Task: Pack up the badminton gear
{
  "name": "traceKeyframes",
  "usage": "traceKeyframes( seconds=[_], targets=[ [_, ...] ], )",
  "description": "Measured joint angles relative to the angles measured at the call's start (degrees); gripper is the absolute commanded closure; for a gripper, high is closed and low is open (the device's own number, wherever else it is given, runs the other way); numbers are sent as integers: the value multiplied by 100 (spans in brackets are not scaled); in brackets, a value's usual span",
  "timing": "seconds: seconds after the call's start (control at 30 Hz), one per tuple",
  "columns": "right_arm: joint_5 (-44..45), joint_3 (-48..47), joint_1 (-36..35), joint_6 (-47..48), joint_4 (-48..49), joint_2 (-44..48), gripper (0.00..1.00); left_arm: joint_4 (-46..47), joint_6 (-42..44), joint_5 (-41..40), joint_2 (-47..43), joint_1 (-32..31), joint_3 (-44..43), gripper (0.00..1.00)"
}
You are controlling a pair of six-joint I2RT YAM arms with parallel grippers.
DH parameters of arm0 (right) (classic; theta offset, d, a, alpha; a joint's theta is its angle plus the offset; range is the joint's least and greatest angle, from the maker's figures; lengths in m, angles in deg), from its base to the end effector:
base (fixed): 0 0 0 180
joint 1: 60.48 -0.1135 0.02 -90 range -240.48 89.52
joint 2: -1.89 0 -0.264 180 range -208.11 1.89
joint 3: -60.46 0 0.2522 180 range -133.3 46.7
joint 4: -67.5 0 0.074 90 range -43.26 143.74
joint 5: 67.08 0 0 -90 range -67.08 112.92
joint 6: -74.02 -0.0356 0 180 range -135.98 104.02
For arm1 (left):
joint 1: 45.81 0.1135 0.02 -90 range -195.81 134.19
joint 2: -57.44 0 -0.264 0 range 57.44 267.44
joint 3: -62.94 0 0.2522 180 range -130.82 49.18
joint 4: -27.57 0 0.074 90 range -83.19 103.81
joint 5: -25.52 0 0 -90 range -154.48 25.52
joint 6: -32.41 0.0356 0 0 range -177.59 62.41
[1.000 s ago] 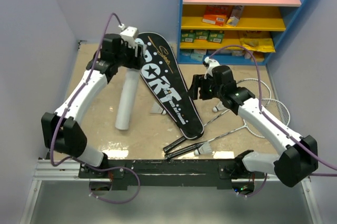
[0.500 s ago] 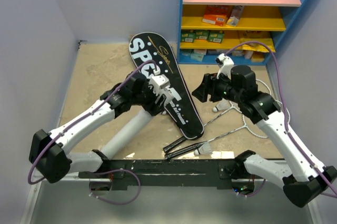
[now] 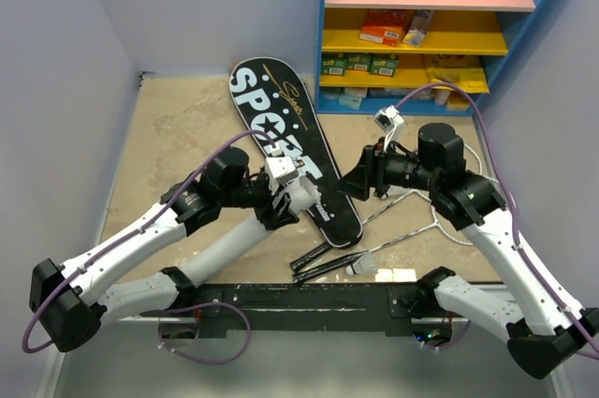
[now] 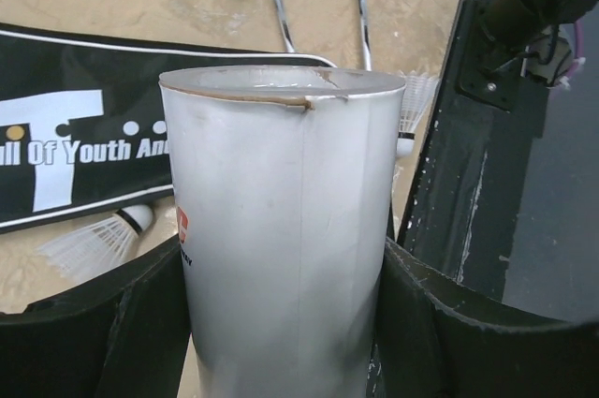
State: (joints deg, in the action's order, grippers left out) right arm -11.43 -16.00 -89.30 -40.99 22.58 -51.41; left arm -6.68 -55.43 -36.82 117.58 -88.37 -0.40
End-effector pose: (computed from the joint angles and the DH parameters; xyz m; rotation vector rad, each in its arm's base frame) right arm 0.1569 0.1093 0.3860 -0.4928 2.0167 1.1832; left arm 0.1588 -0.1683 0.3021 1.1007 1.8851 -0.9215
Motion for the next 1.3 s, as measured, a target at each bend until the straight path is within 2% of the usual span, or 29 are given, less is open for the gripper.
traceKeyframes(
  seconds=[0.37, 0.73, 0.87, 1.03, 1.23, 1.3],
  targets=[
    [-439, 83, -348, -221, 546, -562, 45, 48, 4, 369, 26, -136, 11, 99],
    [-479, 267, -863, -369, 944, -866, 54, 278, 4, 411, 39, -170, 101, 99],
    [-535, 348, -907, -415, 1038, -898, 66, 308, 4, 409, 39, -170, 149, 99],
    [-573, 417, -942, -474, 1196, -942, 76, 297, 7, 407, 39, -170, 170, 99],
    [-584, 577, -942, -590, 1464, -901, 99, 254, 7, 411, 17, -170, 175, 99],
    [-597, 654, -942, -656, 1541, -863, 100, 247, 7, 411, -9, -170, 203, 99]
  ],
)
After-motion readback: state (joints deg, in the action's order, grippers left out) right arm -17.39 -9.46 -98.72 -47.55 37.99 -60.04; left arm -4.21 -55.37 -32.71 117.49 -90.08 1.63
